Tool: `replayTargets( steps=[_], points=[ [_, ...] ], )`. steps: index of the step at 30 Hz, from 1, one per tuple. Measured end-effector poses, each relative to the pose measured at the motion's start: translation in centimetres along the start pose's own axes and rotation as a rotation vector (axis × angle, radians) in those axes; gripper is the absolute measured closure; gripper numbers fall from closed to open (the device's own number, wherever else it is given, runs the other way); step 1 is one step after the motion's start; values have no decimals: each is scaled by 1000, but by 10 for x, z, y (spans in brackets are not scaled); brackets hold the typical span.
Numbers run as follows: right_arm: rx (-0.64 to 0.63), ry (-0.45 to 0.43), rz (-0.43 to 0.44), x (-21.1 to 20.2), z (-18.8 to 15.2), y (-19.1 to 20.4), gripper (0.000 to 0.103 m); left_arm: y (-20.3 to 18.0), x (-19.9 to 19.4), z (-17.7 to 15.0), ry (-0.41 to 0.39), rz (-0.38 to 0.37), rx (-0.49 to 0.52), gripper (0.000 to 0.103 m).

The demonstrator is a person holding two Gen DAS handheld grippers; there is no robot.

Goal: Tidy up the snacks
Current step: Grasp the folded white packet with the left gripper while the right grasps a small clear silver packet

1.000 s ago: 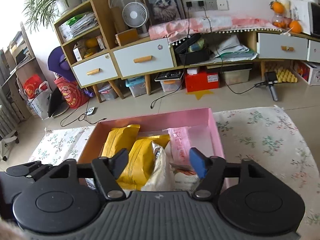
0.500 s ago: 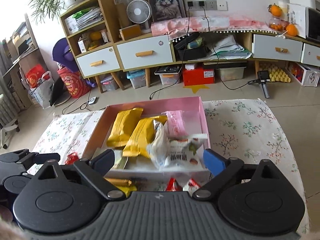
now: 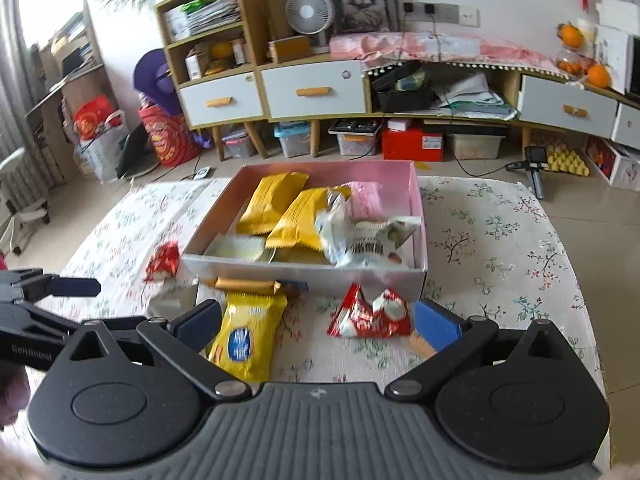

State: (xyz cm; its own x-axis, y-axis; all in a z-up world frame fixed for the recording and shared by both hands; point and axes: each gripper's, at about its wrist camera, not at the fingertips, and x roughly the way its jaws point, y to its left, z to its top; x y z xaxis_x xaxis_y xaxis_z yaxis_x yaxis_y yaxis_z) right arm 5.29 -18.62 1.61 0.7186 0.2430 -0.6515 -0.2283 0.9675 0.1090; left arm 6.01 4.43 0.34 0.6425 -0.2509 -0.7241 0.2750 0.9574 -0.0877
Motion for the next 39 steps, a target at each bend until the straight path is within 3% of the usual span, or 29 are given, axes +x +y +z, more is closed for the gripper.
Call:
replayTargets(
  steps=[10,19,31,39],
  points=[
    [-85,-40,12,-14,-40,3,0,1,-9,-45,-64,-14,136,0],
    [-194,-25,77,-21,-70,12,0,6,5,-71,-75,-60,156,0],
    [-263,52,112,-3,-87,36,1,7,23,-62,-136,-37,203,1],
    [-263,91,113,5,-92,39,15,6,34,-48,-164,9,181,7]
  ],
)
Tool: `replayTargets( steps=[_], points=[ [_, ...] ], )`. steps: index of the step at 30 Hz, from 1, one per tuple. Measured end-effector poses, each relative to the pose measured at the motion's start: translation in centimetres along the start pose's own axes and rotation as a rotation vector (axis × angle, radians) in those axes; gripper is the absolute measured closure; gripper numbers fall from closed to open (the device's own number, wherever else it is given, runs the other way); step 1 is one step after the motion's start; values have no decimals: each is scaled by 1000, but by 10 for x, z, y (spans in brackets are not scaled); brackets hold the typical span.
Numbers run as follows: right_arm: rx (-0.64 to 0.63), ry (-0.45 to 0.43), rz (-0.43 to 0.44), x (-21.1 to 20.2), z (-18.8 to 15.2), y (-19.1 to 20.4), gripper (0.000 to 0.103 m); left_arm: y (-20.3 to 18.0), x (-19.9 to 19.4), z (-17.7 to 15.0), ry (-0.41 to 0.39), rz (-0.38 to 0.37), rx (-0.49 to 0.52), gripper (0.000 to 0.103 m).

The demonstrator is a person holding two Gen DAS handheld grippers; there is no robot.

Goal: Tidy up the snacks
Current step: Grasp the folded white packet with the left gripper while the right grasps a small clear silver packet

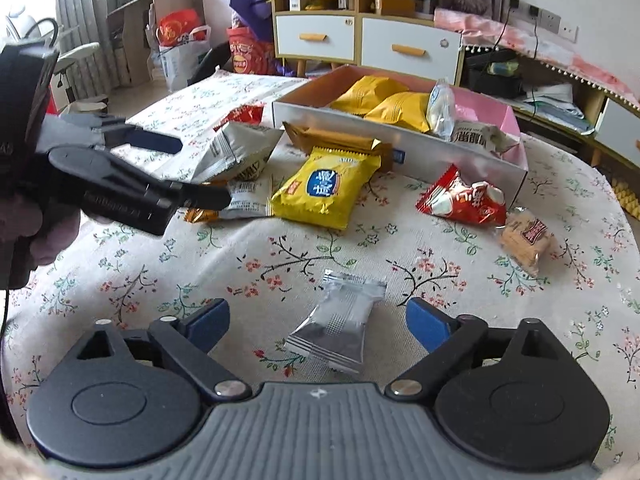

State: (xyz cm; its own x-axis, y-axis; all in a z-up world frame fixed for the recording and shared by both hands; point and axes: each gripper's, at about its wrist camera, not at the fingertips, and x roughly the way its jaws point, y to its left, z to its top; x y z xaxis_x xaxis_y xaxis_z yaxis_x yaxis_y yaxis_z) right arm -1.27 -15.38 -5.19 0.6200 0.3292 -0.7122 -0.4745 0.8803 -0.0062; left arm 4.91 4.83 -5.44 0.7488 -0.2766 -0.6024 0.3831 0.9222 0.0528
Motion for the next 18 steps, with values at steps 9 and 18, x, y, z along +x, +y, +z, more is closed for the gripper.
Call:
replayTargets(
  steps=[9,18],
  points=[
    [-1,12,3,1,3,1,40,1,15,10,16,34,0,33],
    [-4,30,4,-1,9,-1,74,-3,23,15,46,57,16,54]
  ],
)
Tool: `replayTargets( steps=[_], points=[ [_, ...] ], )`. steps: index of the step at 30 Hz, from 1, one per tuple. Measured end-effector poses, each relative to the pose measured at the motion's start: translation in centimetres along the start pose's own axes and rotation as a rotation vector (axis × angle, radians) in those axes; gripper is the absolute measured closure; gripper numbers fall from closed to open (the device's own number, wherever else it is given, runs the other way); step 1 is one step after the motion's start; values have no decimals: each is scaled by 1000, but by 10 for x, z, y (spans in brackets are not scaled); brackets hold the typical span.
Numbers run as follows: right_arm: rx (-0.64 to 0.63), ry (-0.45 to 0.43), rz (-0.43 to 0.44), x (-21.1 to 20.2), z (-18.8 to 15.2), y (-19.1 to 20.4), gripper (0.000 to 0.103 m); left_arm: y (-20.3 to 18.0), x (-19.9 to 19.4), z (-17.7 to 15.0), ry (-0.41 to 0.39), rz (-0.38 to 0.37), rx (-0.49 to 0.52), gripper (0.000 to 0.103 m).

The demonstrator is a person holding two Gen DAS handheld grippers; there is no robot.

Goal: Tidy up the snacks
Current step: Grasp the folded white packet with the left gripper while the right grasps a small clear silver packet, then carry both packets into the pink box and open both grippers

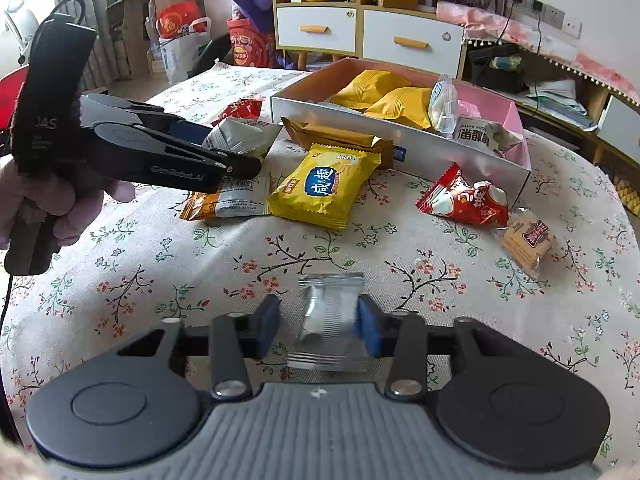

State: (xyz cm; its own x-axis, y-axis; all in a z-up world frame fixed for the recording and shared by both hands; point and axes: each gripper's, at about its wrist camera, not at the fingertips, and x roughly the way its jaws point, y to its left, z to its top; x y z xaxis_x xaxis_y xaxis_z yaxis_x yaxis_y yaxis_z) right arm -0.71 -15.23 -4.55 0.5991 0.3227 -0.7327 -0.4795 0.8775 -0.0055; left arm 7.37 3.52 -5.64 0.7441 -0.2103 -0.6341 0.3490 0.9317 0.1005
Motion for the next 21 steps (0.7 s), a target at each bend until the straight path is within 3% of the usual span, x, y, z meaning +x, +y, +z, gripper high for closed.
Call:
replayTargets(
  steps=[4,21],
  points=[
    [-9,-6,-20,-1,3,1,77,0,-2,4,1,1,3,63],
    [31,-83,-51,-5,42,-7,78,23,-33,4,-17,-55,-87,65]
  ],
)
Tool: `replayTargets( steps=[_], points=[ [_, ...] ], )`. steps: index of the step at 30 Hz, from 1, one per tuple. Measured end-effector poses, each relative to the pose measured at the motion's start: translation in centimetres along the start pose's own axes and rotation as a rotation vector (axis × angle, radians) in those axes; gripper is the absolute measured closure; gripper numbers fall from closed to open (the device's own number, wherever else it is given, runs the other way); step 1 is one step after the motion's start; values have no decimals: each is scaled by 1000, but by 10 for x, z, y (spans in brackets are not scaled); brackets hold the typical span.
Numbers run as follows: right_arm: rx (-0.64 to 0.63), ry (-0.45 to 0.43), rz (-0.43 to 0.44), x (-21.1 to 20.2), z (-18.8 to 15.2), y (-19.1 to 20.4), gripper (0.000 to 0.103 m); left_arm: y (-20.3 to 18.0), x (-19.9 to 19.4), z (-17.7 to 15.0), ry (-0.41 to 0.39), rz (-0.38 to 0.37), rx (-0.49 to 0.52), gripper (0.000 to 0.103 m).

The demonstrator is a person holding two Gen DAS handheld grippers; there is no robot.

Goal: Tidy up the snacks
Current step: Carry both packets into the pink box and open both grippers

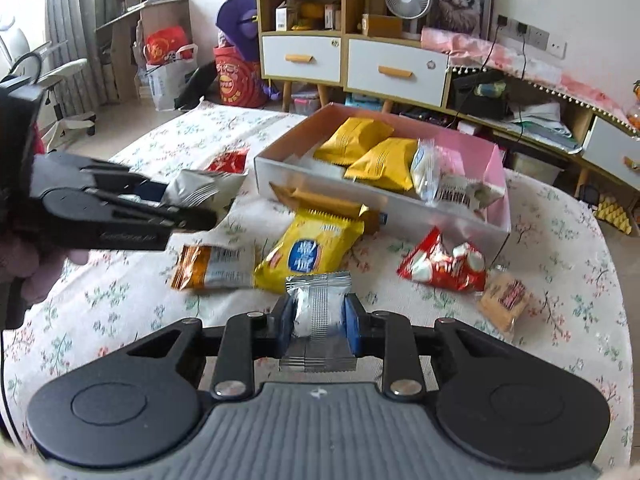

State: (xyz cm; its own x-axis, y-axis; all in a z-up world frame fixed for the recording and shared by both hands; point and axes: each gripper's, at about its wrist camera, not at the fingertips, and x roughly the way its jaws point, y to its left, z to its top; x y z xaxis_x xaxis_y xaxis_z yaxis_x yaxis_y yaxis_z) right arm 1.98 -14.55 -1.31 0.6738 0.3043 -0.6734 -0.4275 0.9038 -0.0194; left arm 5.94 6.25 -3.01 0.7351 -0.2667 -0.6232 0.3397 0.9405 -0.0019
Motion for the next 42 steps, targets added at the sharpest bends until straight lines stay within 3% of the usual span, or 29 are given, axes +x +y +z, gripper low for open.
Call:
replayTargets(
  steps=[10,17,21,25,32,42],
  points=[
    [87,-42,-28,15,33,-14,78,-4,-16,41,-93,-44,6,65],
    [168,-79,-75,23,59,-38,78,-6,11,88,-123,-138,52,65],
    [219,-114,-119,26,74,-57,78,-2,40,102,-94,-169,47,65],
    [298,-129,-150,37,85,-79,78,10,68,104,-46,-212,-44,65],
    [408,-101,-179,69,85,-107,78,15,103,97,75,-274,-88,65],
    [525,-82,-184,96,84,-120,78,12,127,93,92,-204,-95,66]
  ],
)
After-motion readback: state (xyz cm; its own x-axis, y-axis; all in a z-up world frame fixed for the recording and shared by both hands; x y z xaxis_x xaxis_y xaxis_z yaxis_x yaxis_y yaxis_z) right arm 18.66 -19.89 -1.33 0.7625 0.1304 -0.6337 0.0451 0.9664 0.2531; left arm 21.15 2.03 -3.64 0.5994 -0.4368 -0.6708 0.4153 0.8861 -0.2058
